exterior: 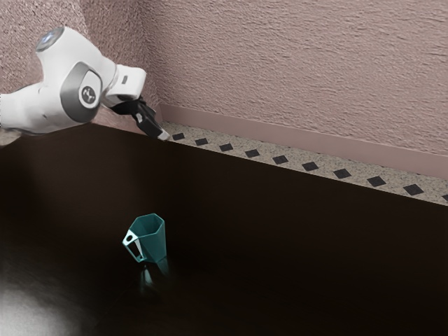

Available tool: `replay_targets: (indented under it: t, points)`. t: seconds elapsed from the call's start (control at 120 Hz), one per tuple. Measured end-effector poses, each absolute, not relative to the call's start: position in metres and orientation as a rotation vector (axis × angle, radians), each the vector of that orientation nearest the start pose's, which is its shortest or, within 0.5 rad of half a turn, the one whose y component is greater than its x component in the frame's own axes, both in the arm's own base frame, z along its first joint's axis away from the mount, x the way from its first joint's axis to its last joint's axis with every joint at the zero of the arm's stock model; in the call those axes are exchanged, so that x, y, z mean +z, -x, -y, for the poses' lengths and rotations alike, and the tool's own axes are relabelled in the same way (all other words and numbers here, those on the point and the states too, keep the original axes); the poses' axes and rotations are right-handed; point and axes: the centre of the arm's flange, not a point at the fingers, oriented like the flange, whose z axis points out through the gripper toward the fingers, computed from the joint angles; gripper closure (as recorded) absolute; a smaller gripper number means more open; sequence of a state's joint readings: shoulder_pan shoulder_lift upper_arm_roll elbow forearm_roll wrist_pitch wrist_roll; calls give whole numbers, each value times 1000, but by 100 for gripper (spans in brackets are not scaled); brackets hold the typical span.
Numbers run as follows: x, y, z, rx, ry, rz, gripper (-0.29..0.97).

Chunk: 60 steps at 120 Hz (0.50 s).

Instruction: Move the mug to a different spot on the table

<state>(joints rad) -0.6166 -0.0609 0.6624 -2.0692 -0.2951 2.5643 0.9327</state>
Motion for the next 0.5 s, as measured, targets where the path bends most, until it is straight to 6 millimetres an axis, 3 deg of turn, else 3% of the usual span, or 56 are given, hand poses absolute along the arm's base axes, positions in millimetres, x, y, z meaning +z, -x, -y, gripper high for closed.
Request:
replay_targets:
  t: [0.1,0.292,0.5]
  points:
    - [536,-594,-25,-812,2779,-1039,0]
    - [611,-610,-6,-635,2710,-1001,0]
    - [608,-603,14,-425,2812,-831,0]
